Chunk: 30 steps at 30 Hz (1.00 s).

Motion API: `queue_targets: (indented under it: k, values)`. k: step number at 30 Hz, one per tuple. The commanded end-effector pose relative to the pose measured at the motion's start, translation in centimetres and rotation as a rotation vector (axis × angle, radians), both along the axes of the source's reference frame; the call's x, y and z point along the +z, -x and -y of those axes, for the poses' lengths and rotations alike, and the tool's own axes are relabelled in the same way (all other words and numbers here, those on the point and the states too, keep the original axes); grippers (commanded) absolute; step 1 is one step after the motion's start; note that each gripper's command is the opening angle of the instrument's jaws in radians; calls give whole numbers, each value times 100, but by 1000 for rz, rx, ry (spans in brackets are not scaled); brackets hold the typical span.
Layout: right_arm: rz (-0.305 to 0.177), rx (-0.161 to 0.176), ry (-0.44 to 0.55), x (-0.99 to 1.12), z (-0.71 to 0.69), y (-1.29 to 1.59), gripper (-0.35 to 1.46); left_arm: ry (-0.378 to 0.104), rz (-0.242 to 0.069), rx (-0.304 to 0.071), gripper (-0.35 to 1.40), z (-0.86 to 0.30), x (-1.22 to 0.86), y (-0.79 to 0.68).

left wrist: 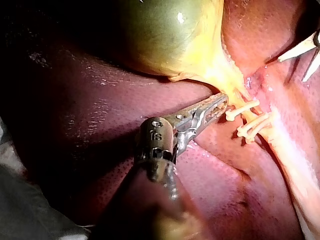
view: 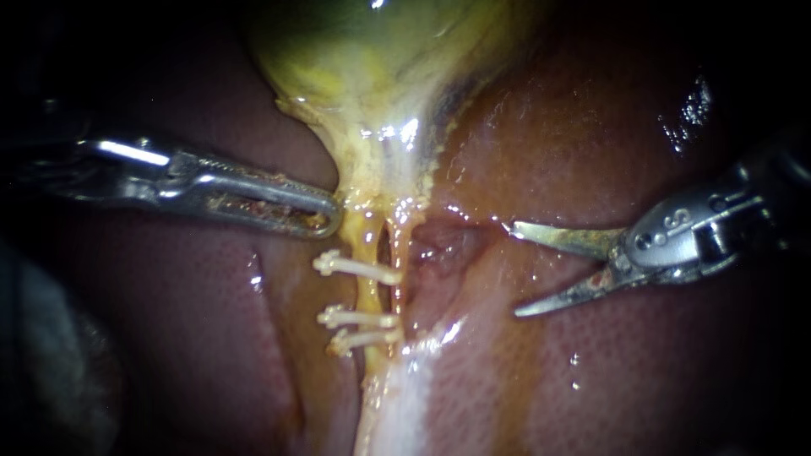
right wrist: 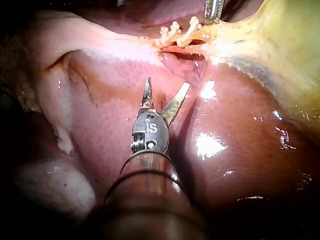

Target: Go to the cutting position left tube

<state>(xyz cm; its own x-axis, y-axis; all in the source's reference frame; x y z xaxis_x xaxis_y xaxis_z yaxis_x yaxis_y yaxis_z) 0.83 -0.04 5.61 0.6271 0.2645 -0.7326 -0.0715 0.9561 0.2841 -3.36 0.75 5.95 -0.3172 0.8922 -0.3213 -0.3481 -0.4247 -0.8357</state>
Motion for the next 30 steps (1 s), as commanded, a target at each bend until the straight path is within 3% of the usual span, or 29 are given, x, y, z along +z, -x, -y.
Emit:
queue_targets:
  k: [1, 4, 11, 15, 21, 30]
  values:
    - [0, 0, 0, 0, 0, 0, 145, -1, 1, 1, -35, -1, -3, -1]
    - [0, 0, 0, 0, 0, 0, 145, -12, 7, 5, -35, -11, -20, -6]
    - [0, 0, 0, 0, 0, 1, 145, 3, 17, -35, -35, -36, -63, -32]
    - [0, -2, 6, 0, 0, 1, 145, 9, 14, -36, -35, -36, -69, -40]
    - [-4, 7, -53, -5, 0, -5, 145, 10, 14, -36, -35, -35, -68, -41]
    - [-50, 11, -178, -13, 13, -49, 145, 11, 13, -38, -35, -33, -67, -39]
